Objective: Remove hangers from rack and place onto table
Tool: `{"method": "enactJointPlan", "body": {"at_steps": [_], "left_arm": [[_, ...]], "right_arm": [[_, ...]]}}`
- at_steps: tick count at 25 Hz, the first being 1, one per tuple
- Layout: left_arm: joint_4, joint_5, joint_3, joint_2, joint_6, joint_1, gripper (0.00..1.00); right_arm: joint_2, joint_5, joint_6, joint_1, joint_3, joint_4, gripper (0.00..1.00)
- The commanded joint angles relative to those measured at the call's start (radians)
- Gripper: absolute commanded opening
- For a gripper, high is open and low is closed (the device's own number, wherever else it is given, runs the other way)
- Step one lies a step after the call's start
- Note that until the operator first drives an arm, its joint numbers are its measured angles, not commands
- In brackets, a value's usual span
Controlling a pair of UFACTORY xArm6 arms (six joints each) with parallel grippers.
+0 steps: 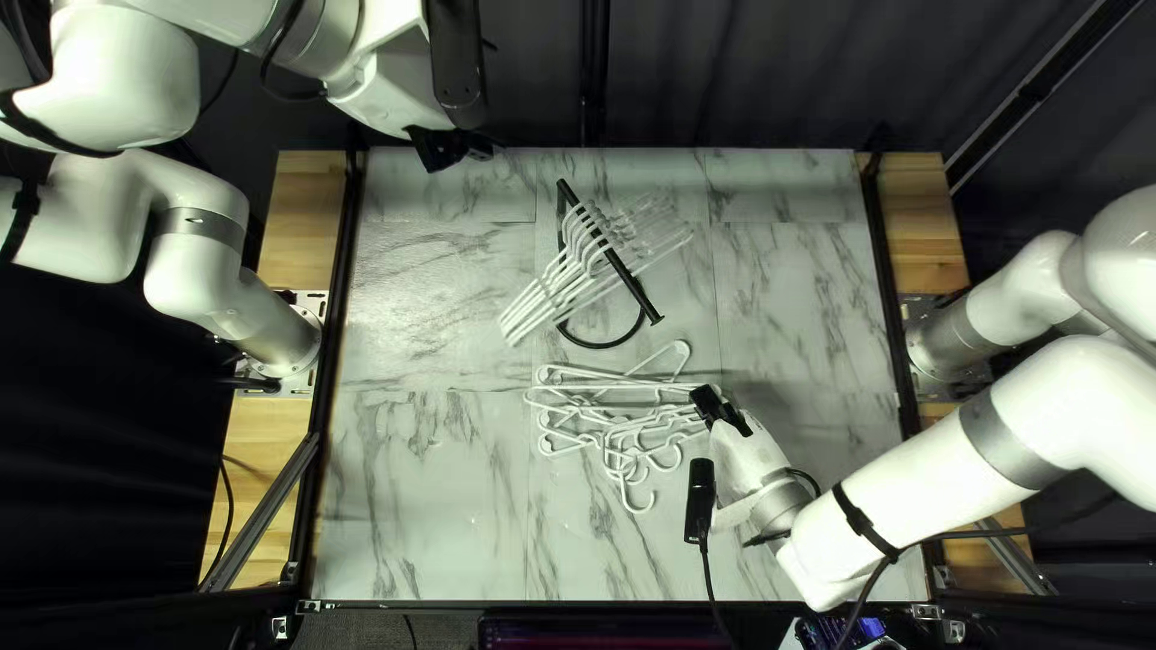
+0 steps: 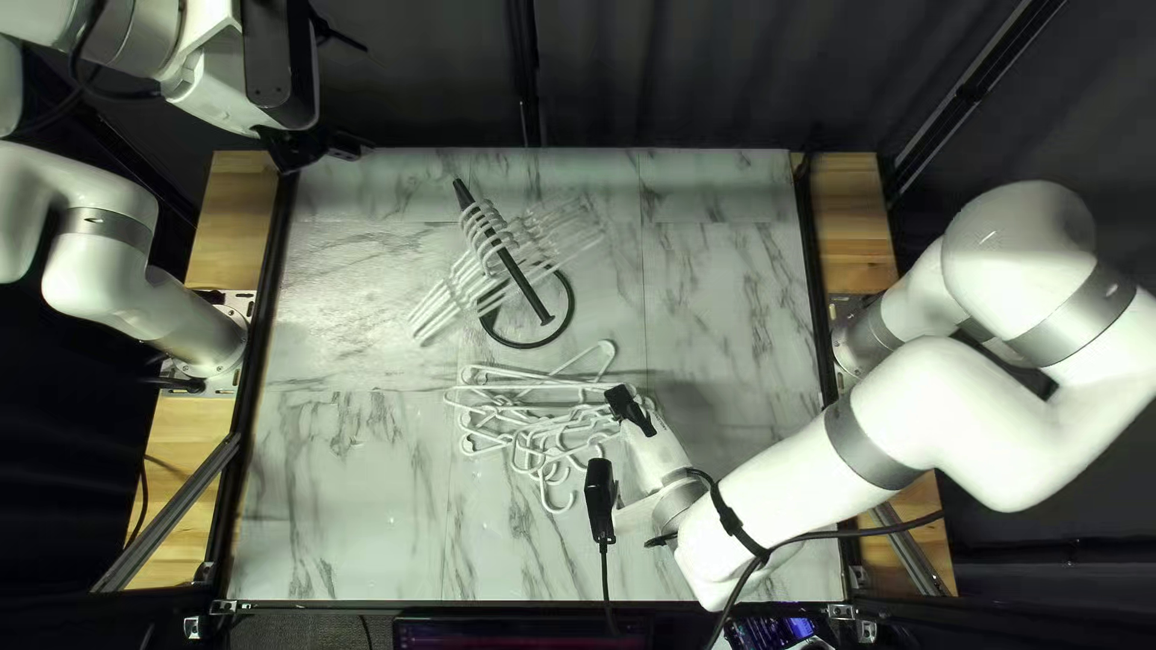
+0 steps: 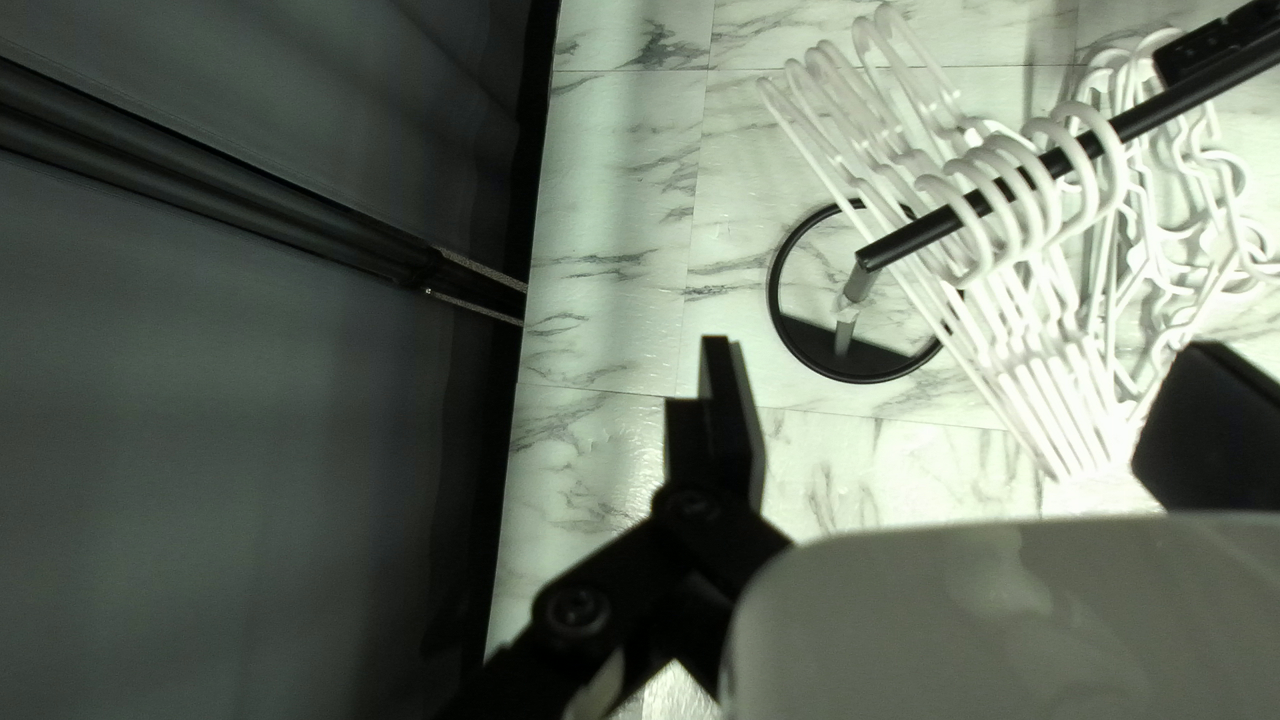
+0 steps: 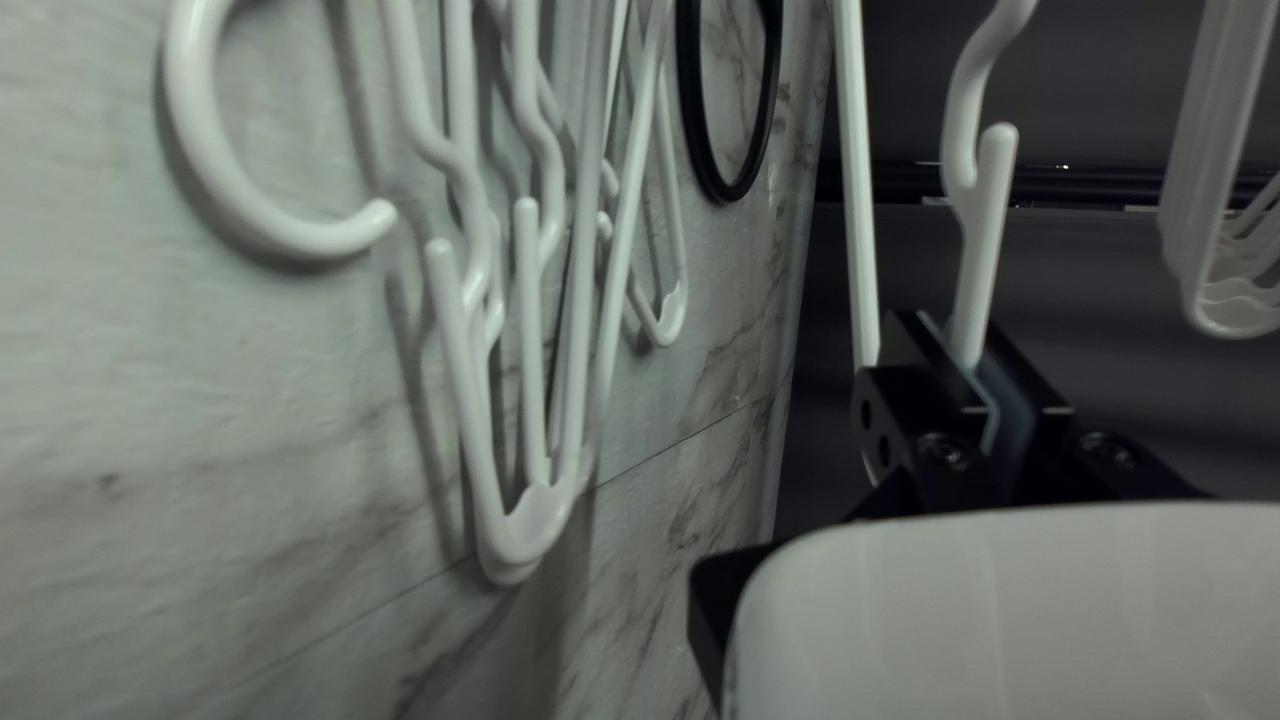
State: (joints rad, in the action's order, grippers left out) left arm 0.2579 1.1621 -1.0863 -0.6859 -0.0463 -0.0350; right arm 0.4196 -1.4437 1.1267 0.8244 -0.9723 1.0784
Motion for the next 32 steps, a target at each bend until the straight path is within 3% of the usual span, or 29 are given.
{"method": "enactJointPlan", "body": {"at_steps": [1,9,11,12,13,14,15,25,28,32], "left_arm": [[0.000,0.000,0.000,0.000,0.000,0.000,1.00],[0.000,0.000,0.000,0.000,0.000,0.000,1.00],[0.000,0.000,0.000,0.000,0.000,0.000,1.00],[0.000,0.000,0.000,0.000,0.000,0.000,1.00],[0.000,0.000,0.000,0.000,0.000,0.000,1.00],[0.000,0.000,0.000,0.000,0.000,0.000,1.00],[0.000,0.000,0.000,0.000,0.000,0.000,1.00],[0.000,0.000,0.000,0.000,0.000,0.000,1.00],[0.000,0.000,0.000,0.000,0.000,0.000,1.00],[0.000,0.000,0.000,0.000,0.000,0.000,1.00]], "right_arm": [[0.019,-0.007,0.022,-0.006,-0.002,0.000,0.00],[0.055,-0.027,0.047,0.011,-0.033,-0.018,0.00],[0.058,-0.022,0.052,0.014,-0.031,-0.019,0.05],[0.059,-0.019,0.054,0.014,-0.030,-0.019,0.17],[0.060,-0.017,0.056,0.014,-0.029,-0.019,0.17],[0.060,-0.014,0.058,0.015,-0.029,-0.018,0.71],[0.062,-0.011,0.060,0.015,-0.029,-0.018,0.98],[0.020,-0.021,0.009,0.034,-0.052,-0.041,1.00],[-0.068,0.045,-0.035,0.023,0.005,-0.062,1.00],[-0.266,0.222,-0.091,-0.031,0.166,-0.070,1.00]]}}
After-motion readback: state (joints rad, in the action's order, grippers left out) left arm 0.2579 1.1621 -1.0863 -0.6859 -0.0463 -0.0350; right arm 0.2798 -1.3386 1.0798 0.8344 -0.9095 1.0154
